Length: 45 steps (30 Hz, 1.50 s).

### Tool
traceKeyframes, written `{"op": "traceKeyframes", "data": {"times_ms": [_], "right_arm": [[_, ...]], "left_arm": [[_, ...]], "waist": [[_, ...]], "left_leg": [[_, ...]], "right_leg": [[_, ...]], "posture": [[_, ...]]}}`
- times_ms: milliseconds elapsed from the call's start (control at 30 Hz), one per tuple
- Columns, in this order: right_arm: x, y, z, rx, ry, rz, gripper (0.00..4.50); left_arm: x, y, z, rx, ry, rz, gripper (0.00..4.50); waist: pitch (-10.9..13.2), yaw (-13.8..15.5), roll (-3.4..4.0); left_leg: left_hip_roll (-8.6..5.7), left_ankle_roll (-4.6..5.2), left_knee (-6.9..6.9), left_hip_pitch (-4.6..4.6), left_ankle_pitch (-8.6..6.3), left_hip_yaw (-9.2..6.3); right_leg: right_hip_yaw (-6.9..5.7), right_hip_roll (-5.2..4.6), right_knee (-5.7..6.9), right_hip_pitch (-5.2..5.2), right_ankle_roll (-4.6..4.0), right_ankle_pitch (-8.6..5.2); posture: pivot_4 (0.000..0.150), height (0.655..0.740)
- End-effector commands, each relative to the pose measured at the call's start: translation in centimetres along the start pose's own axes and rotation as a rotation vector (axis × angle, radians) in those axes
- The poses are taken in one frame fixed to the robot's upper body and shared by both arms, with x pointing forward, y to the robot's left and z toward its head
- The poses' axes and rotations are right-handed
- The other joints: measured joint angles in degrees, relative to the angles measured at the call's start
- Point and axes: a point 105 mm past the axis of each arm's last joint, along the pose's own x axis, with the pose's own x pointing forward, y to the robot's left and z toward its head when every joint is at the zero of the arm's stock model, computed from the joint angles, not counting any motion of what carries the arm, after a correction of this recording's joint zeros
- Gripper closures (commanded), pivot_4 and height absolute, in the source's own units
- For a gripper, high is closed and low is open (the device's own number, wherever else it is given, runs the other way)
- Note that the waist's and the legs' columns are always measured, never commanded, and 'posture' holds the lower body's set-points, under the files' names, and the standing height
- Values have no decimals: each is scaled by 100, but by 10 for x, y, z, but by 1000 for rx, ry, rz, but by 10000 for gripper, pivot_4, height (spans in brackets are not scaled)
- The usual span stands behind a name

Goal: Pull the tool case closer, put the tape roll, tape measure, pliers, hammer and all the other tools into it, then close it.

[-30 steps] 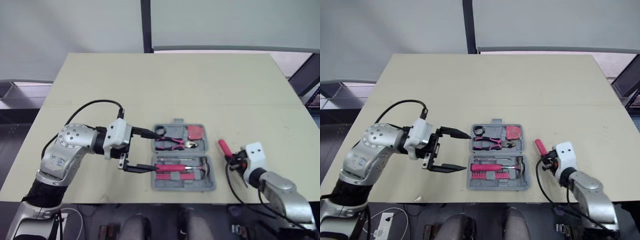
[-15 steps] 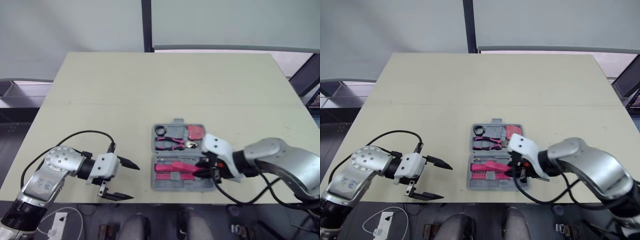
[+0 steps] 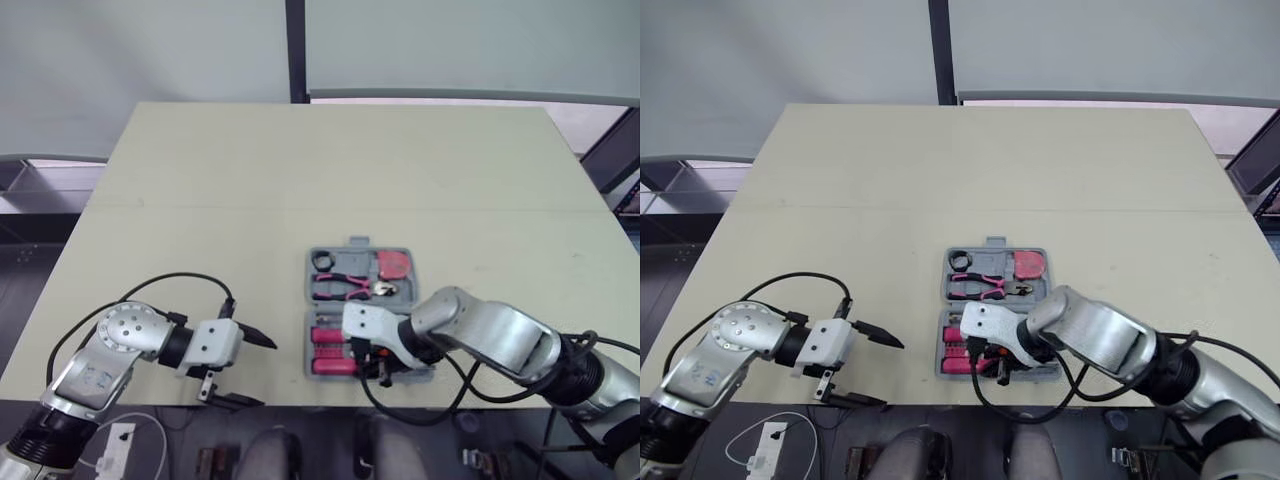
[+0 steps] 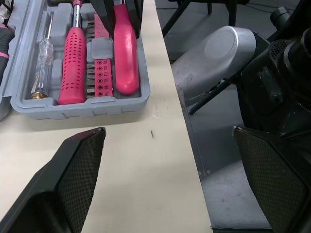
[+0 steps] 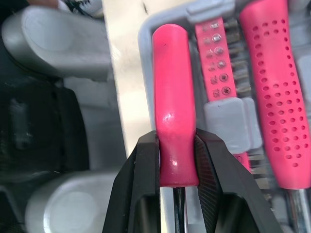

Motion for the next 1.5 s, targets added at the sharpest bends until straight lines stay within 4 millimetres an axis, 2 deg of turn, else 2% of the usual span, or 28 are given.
{"op": "traceKeyframes", "data": {"times_ms": [33, 233, 333, 467, 567, 700, 800, 900, 1067, 1100, 1500], "right_arm": [[2, 1, 5, -44, -15, 3, 40486], [5, 3, 8, -65, -24, 9, 40486], [1, 2, 11, -101, -30, -3, 25770], [-23, -8, 26, -170, -66, -59, 6444], [-39, -9, 33, -197, -105, -64, 6444], [-41, -8, 22, -244, -205, -50, 6444], [-37, -11, 18, -205, -447, -61, 6444], [-30, -8, 1, -152, -589, -40, 14205], [-11, -7, -16, -119, -664, -61, 38309], [-8, -8, -18, -114, -671, -68, 44292], [21, -4, -48, -19, -617, -67, 44292]], "left_arm": [[0, 2, 7, 23, -10, 6, 0], [0, 2, 13, 26, -15, 9, 0], [1, 2, 15, 27, -18, 10, 0], [3, 0, 19, 23, -37, 4, 0], [5, -1, 22, 25, -49, -2, 0], [5, 9, 24, 42, -57, 29, 0], [4, 16, 27, 54, -68, 40, 0], [2, 19, 28, 63, -69, 39, 0], [1, 22, 28, 74, -66, 35, 0], [1, 22, 28, 75, -66, 35, 0], [-1, 28, 31, 94, -67, 36, 0]], "waist": [[0, 0, 0], [0, 0, 0], [0, 0, 0], [0, -1, 0], [0, 0, 0], [-3, 40, -8], [-8, 44, -21], [-7, 19, -21], [-7, 11, -21], [-7, 10, -20], [-7, 19, -20]], "left_leg": [[0, 0, 0, 0, 0, 0], [0, 0, 0, -1, 0, -1], [0, 0, 0, -1, 0, -2], [-1, 1, 3, -1, 1, -2], [1, 0, 3, -1, 1, -5], [1, 0, 2, -3, 0, -22], [-3, 1, 3, -4, 0, -24], [-8, 7, 2, 3, 3, -13], [3, 5, 0, 15, 4, -9], [4, 5, 1, 17, 4, -8], [3, 4, 1, 19, 4, -10]], "right_leg": [[-2, 0, 0, 0, 0, 0], [-7, 2, 0, 1, 0, 0], [-8, 2, 0, 1, 0, 0], [-8, 2, 2, 2, 0, 0], [-8, -2, 1, 2, 0, 0], [-14, 1, -12, 15, 0, 0], [-17, 11, -25, 25, 5, 3], [-19, 23, -26, 30, 16, 9], [-14, 35, -24, 35, 14, 8], [-11, 37, -20, 35, 13, 7], [-9, 31, -20, 37, 12, 7]], "posture": [[1500, 7400], [1500, 7400], [1500, 7400], [1500, 7400], [1500, 7400], [1500, 7400], [1500, 7400], [1500, 7400], [1500, 7400], [1500, 7400], [1500, 7400]]}}
